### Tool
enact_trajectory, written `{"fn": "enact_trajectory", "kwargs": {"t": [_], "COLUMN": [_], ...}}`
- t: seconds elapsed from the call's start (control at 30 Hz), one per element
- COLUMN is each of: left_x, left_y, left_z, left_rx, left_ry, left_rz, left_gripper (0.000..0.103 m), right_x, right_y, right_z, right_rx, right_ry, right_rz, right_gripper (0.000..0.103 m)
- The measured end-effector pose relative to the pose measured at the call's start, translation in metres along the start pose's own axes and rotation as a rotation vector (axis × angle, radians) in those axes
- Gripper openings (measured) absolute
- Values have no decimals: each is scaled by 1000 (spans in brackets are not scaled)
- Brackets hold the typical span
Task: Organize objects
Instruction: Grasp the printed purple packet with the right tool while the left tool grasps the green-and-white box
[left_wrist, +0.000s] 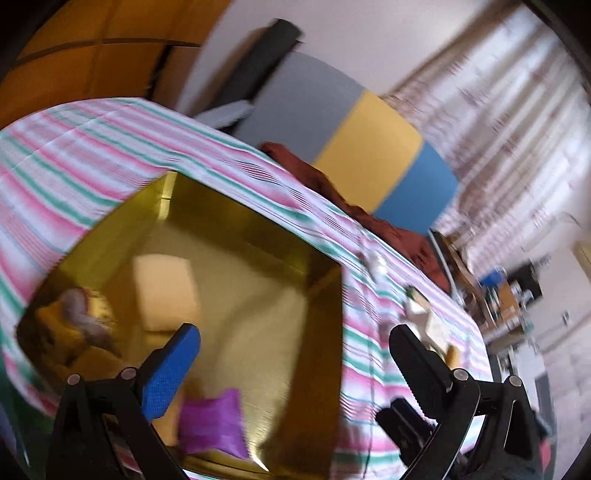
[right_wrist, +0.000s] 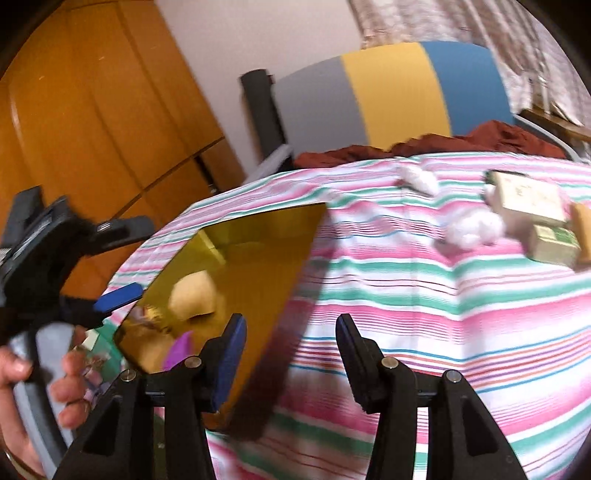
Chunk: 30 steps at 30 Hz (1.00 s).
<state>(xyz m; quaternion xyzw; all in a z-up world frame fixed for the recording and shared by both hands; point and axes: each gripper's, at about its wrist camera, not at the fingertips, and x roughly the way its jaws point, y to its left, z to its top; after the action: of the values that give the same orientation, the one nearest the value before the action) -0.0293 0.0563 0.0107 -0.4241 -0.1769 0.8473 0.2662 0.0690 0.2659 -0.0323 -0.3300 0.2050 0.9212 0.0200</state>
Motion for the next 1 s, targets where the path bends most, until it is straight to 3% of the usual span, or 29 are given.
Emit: {"fn": "enact_trajectory", "kwargs": {"t": [0.3, 0.53, 0.77, 0.87, 1.0], "left_x": [19, 30, 36, 40, 47], "left_y": [-58, -87, -110, -117, -123], "left_z": [-39, -68, -97, -106, -118], "left_rx": [228, 333, 404, 421, 406], "left_ry": [82, 144, 200, 218, 241], "left_rz": [-69, -99, -135, -136, -137], "left_gripper": [103, 103, 103, 103, 103], "right_x": [-10, -37, -89, -97, -87], "right_y": [-60, -130, -228, -255, -286], "right_z": [-13, -21, 6, 24, 45], "right_rx": [77, 144, 359, 390, 407], "right_ry": [36, -7, -169, -202, -179], "right_rz": [-144, -380, -599, -639, -648], "right_gripper": [51, 51, 51, 52, 53]}}
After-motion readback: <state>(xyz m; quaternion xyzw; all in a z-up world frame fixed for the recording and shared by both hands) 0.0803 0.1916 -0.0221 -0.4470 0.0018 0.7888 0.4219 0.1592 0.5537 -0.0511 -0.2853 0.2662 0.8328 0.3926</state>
